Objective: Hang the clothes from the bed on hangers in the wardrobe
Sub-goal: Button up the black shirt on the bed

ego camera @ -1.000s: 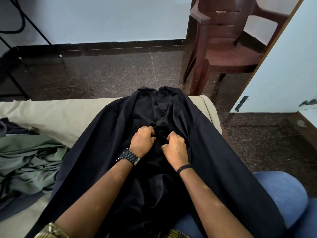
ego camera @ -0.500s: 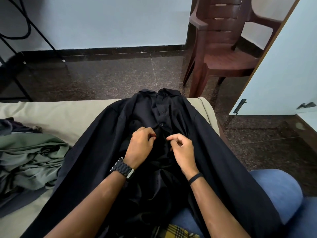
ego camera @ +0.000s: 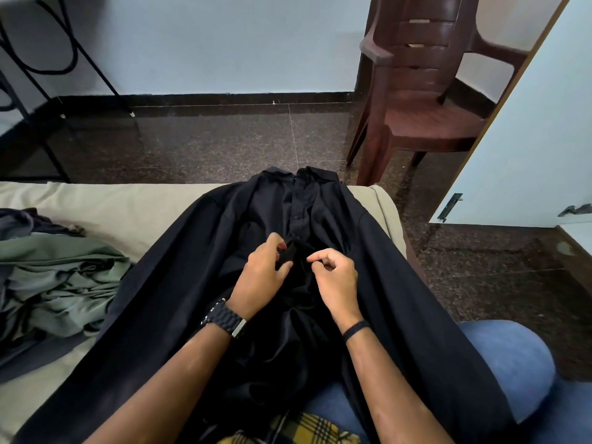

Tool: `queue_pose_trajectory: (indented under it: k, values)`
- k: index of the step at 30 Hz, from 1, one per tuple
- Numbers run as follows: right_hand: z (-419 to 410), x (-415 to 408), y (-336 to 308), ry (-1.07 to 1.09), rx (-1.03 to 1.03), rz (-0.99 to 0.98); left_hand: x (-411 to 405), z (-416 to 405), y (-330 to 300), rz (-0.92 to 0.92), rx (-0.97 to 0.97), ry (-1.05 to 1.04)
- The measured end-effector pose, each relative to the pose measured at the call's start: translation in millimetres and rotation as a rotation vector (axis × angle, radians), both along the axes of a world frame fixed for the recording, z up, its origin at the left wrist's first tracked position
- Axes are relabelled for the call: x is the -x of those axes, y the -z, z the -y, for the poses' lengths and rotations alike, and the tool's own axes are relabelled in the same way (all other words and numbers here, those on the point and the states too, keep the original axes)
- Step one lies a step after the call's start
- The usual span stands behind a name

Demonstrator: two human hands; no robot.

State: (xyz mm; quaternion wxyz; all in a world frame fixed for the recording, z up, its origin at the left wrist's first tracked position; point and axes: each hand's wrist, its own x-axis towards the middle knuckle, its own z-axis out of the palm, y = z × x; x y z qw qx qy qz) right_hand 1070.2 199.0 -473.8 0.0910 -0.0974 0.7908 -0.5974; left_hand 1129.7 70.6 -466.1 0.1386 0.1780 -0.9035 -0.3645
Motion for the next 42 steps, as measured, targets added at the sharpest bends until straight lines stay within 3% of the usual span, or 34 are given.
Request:
queue_pose_trajectory:
  k: [5, 8, 13, 17, 23, 29, 34, 38, 42]
  values:
    - [0.2, -3.7, -2.8, 0.024, 0.034, -0.008, -7.8, -2.6, 3.3, 0.245, 0.376, 0.003]
    - [0.0, -4.9, -3.9, 0.05, 0.033, -0.004, -9.6, -1.9, 3.1, 0.223, 0.443, -0.039]
    - [-1.2, -6.0, -6.8, 0.05, 0.054, -0.044, -6.7, -2.4, -10.6, -0.002, 0.053, -0.166]
    - [-0.8, -7.1, -11.4, 0.004, 0.141, -0.018, -4.2, 0.8, -22.1, -0.017, -0.259, -0.206]
    - [-3.0, -12.6, -18.6, -0.054, 0.239, -0.031, -3.4, -0.1, -32.2, -0.069, -0.429, -0.142]
    - [-8.3, -15.7, -15.9, -0.058, 0.171, -0.087, -10.1, -7.6, -34.7, 0.093, -0.565, 0.023]
    - [-7.1, -19.8, -7.6, -0.124, -0.009, -0.12, -15.7, -9.5, -24.5, 0.008, -0.676, -0.05]
    - [-4.6, -24.8, -9.2, -0.04, 0.013, -0.262, -15.8, -14.5, -17.6, -0.091, -0.792, -0.129]
    - [-5.2, -29.5, -11.2, -0.035, 0.061, -0.33, -14.2, -20.6, -16.1, -0.097, -0.779, -0.161]
